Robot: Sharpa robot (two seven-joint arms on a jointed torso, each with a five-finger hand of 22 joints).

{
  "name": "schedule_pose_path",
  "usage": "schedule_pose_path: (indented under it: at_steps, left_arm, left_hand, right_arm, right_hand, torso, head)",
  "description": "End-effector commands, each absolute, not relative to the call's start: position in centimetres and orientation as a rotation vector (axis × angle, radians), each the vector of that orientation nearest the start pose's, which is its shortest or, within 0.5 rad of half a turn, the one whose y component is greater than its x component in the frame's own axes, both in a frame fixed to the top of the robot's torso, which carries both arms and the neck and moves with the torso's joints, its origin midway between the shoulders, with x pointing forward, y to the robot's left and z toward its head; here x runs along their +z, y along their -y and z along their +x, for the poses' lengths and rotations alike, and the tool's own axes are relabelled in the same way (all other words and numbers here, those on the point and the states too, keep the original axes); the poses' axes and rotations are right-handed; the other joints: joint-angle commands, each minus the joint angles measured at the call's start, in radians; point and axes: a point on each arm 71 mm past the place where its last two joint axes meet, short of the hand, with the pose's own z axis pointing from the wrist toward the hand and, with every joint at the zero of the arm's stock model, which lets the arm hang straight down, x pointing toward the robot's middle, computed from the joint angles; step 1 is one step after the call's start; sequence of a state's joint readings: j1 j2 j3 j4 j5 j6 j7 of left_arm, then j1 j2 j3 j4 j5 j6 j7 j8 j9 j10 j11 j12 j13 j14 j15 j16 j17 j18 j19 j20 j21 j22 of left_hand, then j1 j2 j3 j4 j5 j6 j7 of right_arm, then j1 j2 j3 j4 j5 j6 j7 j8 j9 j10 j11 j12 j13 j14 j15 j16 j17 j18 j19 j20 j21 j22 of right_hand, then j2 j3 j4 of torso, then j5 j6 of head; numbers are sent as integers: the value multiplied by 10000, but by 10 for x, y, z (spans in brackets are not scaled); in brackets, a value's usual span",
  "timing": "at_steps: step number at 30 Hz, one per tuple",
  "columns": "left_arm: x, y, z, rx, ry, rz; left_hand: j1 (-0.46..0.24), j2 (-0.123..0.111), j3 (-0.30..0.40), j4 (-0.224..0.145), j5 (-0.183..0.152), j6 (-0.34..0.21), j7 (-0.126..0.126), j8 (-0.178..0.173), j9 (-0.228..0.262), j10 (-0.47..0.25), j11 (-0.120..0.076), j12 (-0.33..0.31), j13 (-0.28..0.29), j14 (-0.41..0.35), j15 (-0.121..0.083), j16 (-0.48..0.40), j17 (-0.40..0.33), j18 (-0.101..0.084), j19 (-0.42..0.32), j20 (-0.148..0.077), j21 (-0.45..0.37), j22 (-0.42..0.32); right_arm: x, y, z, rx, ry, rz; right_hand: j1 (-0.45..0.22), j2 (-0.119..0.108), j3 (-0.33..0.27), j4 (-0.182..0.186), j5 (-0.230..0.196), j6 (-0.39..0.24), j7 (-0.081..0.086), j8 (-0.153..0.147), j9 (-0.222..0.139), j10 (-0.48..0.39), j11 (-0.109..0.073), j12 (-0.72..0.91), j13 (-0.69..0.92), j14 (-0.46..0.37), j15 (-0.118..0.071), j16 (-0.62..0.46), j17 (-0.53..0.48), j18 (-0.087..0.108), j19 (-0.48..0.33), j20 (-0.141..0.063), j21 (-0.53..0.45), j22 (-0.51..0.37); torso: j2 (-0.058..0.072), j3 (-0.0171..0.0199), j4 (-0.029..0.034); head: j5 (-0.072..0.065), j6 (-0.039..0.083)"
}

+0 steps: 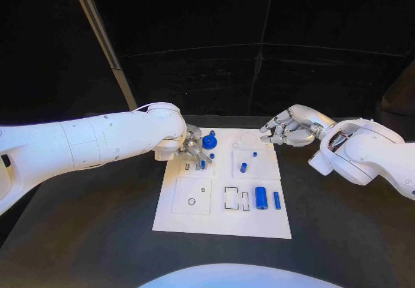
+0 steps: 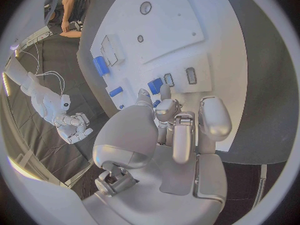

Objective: Assemble the parts on the task board

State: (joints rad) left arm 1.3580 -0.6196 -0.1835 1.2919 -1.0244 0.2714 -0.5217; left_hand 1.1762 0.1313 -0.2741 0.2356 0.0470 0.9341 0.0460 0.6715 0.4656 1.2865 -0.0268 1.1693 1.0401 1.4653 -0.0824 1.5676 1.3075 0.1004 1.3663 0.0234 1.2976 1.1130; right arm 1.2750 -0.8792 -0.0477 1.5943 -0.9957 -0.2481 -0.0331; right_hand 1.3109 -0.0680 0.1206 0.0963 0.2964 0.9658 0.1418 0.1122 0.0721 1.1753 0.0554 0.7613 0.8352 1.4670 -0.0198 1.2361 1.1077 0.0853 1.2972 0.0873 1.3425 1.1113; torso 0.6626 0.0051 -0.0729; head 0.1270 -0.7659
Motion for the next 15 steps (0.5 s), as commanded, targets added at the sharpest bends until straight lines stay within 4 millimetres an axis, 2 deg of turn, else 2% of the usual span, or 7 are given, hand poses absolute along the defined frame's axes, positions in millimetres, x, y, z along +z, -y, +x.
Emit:
schedule_pose_path:
  at_steps: [1, 15]
  left_arm:
    - [-213, -174, 520, -2909, -24247, -302]
    - [-217, -173, 516, -3043, -24463, -325]
  left_hand:
    - [121, 2, 15, -98, 16, -94, -16, 78, 26, -39, 21, 37, 7, 1055, -23, 32, 2633, -99, 61, 24, 67, 23]
    - [350, 79, 203, -386, 17, -189, -12, 170, 121, -51, 23, 32, -7, 1055, -21, 32, 2633, -97, 41, 27, 75, 47]
  right_arm:
    - [-152, 194, 482, 9607, -17647, 1650]
    - [-152, 194, 483, 9564, -17680, 1668]
  right_hand:
    - [98, -31, -50, 37, 56, -77, 6, 41, -8, -17, -37, 10, -10, 107, -41, -63, -10, 124, -48, -5, -46, -9]
    - [104, -30, -48, 39, 77, -78, 6, 45, -8, -33, -37, -22, -43, 104, -42, -86, -35, 128, -58, -6, -59, -30]
  torso:
    - [-3, 5, 4]
    - [-1, 0, 3]
  head:
    - [6, -5]
    - [-16, -41]
